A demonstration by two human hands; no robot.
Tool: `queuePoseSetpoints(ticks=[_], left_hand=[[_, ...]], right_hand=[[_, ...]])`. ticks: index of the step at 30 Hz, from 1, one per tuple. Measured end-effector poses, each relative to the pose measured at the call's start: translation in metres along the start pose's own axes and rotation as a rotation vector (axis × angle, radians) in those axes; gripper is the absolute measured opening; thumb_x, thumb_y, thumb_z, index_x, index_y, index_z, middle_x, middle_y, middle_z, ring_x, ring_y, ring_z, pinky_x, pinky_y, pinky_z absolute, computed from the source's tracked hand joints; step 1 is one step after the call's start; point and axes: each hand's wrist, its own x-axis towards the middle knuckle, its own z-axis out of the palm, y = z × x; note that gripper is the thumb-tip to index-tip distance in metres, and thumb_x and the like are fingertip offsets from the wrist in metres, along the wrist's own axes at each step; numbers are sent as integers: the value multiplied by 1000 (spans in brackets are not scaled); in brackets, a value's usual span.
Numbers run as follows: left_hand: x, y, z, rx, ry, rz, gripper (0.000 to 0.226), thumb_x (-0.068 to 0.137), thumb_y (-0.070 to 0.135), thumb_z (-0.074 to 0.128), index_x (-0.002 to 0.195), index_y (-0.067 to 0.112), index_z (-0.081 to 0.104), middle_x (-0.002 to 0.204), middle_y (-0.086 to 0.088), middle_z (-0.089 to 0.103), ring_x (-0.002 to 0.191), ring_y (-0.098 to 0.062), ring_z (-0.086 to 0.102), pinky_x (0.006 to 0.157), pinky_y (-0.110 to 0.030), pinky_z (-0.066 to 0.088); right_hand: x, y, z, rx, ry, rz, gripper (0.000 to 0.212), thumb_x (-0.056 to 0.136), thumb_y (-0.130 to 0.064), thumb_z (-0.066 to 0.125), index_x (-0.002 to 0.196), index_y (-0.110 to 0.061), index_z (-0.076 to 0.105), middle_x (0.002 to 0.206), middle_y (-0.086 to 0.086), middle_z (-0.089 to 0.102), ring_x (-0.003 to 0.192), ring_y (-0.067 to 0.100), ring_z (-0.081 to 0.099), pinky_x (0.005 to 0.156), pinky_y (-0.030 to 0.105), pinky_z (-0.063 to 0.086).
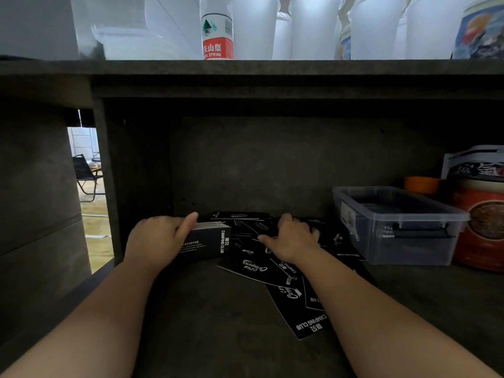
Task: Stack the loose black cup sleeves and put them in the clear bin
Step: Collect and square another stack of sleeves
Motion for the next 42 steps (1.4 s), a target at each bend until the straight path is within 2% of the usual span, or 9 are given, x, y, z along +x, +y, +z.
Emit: queuePoseSetpoints(ticks=[3,9,14,20,25,28,31,37,42], left_hand=[[0,-3,8,118,102,32,51,98,51,29,96,30,76,86,6,71,92,-18,59,81,-37,37],[-3,-5,18,-235,236,-218,28,92,28,61,97,6,76,111,-13,59,103,-31,53,84,-38,45],[-4,-6,12,-376,109,-361,34,98,37,48,86,16,71,77,-5,64,76,-24,59,69,-33,45],[-3,-5,13,-365,141,-353,39,99,36,44,81,13,70,69,-6,62,68,-24,58,65,-33,45],[-1,-8,17,-397,149,-365,43,103,33,37,84,9,68,76,-11,64,74,-29,61,69,-36,47],[0,-7,15,-486,136,-412,53,105,35,26,87,13,71,83,-9,65,79,-26,60,73,-34,43],[-2,-7,12,-541,125,-392,57,104,42,23,90,15,72,84,-8,67,82,-25,61,76,-36,47],[-3,-6,12,-489,103,-317,50,95,61,36,88,23,69,82,1,65,80,-18,61,75,-36,52],[0,-11,19,-462,102,-315,44,93,58,46,96,23,71,85,2,66,80,-15,61,73,-34,53]], right_hand=[[-2,-9,3,5,4,1,61,86,-57,56,129,-16,39,134,9,49,127,29,41,107,49,24],[-4,-9,-12,351,92,118,53,78,-22,69,125,-17,44,127,10,40,120,29,44,98,34,40],[-7,0,-28,806,326,193,43,78,5,56,118,-13,55,110,5,58,92,16,55,73,21,42],[-18,-2,-37,1159,515,183,42,88,14,40,105,-21,58,101,-4,54,91,8,56,50,5,42],[-25,-20,-20,936,209,-69,38,89,12,45,98,-23,57,99,-6,56,88,2,53,69,5,39],[-32,-37,-2,661,92,-164,41,90,6,51,118,-24,57,105,0,60,99,12,58,79,11,42],[-36,-56,4,383,16,-234,66,92,3,50,149,-23,28,116,8,62,104,13,59,87,22,47],[-23,-98,12,110,-14,-275,90,91,-15,61,153,-23,-4,111,8,66,101,21,62,85,37,54],[28,-72,-14,321,-3,-261,72,81,-46,71,141,-21,41,119,10,66,112,24,61,93,30,48]])
